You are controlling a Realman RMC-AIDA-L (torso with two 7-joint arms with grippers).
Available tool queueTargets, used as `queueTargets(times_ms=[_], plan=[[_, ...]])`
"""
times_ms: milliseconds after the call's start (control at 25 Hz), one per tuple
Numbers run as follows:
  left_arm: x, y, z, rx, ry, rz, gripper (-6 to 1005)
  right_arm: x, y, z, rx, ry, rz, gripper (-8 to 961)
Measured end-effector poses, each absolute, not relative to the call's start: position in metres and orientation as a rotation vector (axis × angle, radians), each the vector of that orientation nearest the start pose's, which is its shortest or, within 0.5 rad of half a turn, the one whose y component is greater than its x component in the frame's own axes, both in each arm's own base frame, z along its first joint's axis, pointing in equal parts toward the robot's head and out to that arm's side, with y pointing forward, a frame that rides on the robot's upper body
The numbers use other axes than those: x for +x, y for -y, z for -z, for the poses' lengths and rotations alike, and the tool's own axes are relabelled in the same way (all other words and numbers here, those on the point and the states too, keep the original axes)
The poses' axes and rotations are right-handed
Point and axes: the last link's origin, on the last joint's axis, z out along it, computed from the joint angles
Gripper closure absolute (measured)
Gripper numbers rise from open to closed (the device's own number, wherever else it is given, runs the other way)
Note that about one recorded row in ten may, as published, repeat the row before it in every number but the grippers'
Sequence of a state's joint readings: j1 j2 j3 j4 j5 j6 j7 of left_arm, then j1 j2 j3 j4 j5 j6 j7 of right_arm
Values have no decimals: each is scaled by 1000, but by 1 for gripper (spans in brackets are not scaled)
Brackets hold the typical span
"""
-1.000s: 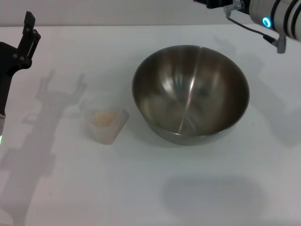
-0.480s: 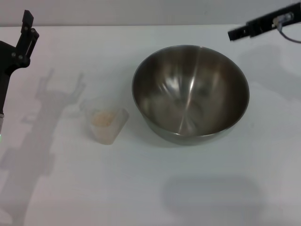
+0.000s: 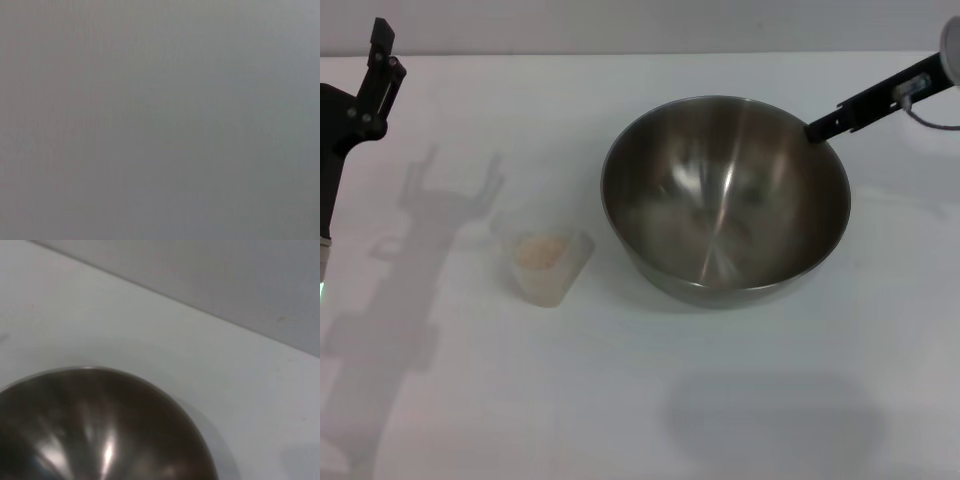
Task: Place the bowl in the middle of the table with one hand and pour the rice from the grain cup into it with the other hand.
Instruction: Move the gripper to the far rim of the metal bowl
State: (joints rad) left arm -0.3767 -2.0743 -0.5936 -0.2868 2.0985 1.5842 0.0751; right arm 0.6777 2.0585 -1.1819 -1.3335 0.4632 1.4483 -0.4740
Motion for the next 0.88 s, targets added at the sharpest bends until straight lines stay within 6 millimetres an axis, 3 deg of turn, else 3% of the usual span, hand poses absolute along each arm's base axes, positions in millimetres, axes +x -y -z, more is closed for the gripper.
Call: queueTargets(times_ms=[360, 720, 880], plan=[[-270, -297, 3, -1483, 144, 944, 170, 195, -411, -25, -2344, -1048, 316, 234], [-271, -297, 3, -1483, 148, 944, 170, 194, -413, -8, -2393, -1038, 336, 235], [-270, -298, 4, -1483, 149, 944, 170, 196, -414, -6, -2402, -1049, 347, 319]])
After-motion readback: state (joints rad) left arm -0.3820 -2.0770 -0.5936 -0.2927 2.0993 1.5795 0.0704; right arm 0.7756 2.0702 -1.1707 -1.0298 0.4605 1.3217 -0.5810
